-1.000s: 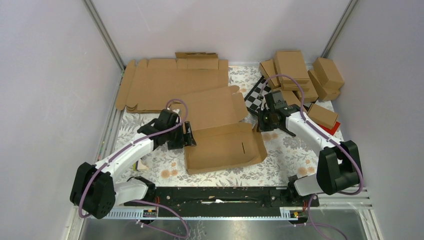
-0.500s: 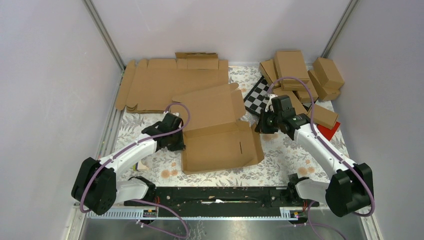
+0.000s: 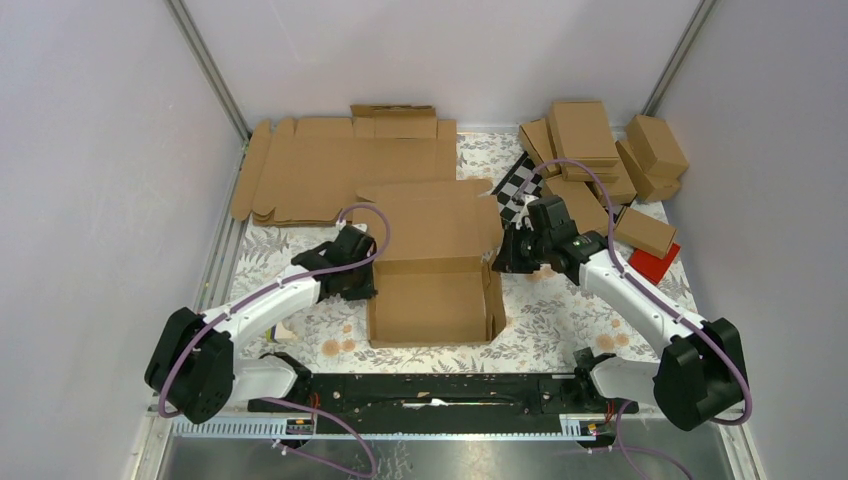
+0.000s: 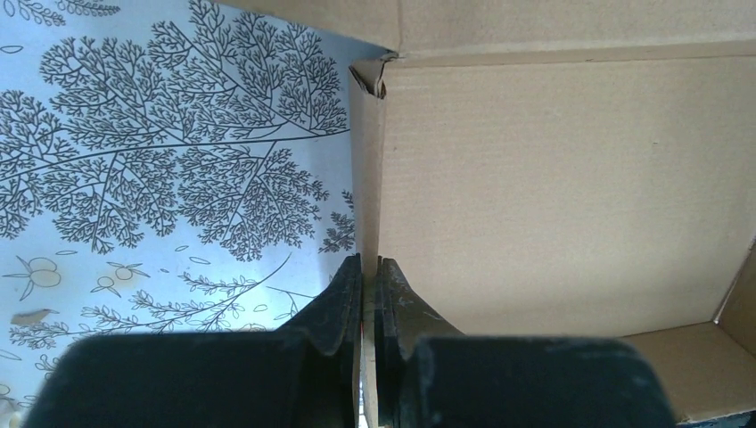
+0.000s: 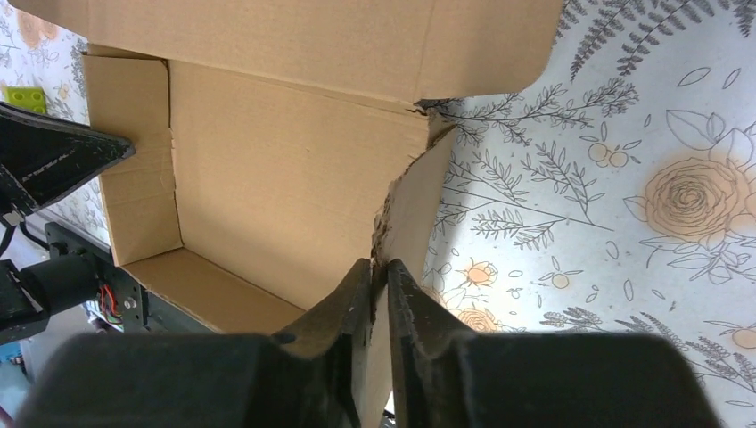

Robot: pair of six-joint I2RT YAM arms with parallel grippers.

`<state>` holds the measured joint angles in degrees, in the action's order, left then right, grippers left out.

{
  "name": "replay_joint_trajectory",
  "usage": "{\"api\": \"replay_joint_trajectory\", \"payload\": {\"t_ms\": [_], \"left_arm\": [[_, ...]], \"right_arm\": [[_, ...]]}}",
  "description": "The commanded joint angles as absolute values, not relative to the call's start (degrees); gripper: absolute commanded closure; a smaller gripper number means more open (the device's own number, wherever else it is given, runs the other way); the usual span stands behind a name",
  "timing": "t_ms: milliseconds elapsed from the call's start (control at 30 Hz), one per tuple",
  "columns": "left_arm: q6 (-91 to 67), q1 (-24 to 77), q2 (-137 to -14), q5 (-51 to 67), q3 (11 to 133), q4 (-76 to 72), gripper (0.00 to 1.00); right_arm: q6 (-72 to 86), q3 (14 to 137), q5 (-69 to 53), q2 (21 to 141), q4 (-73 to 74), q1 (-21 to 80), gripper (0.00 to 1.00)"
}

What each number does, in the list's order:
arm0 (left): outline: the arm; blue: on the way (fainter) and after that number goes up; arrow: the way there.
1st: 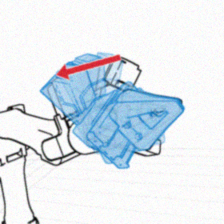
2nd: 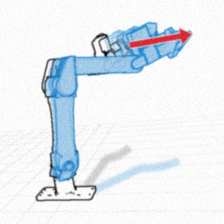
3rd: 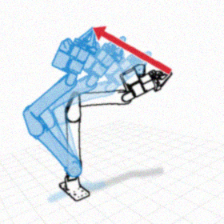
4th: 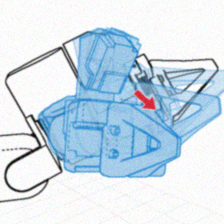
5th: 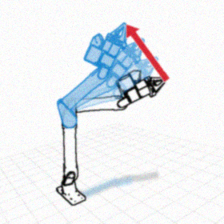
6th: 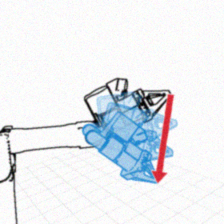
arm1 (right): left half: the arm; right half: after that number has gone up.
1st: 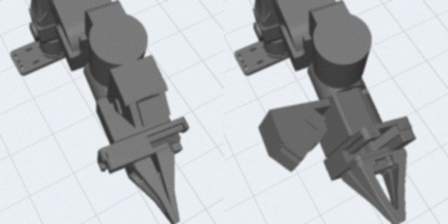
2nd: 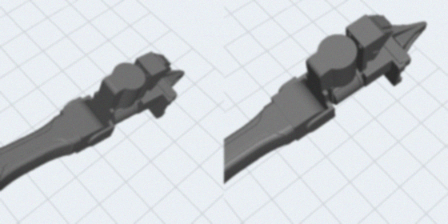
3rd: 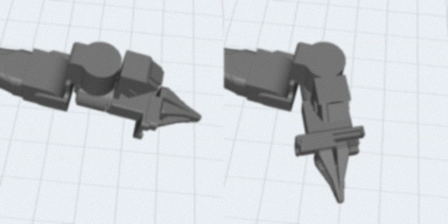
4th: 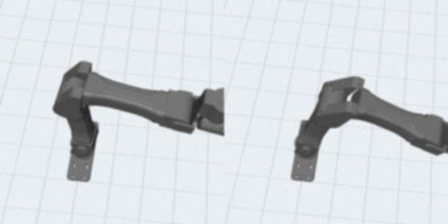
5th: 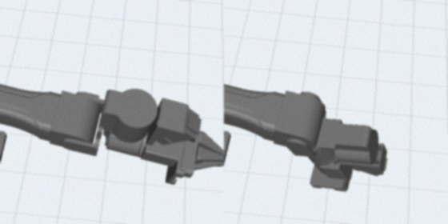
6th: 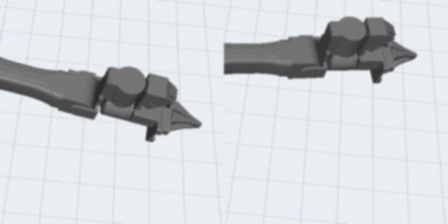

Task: Fold the paper box

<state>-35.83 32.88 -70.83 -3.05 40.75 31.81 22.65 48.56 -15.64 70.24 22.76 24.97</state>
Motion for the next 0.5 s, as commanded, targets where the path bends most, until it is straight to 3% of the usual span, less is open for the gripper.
{"api": "replay_joint_trajectory", "payload": {"t_ms": [0,133,467], "left_arm": [[-36.2,33.1,-71.1,-2.6,44.1,27.3,1.0],[-36.0,33.1,-71.4,-2.5,44.0,27.2,1.0],[-35.9,33.1,-71.8,-2.0,44.5,26.9,1.0]], "right_arm": [[23.1,51.0,-15.1,71.5,22.8,26.2,0.77],[22.9,49.8,-15.9,71.4,23.0,26.2,0.56],[25.8,43.7,-20.7,68.0,18.3,26.3,0.49]]}}
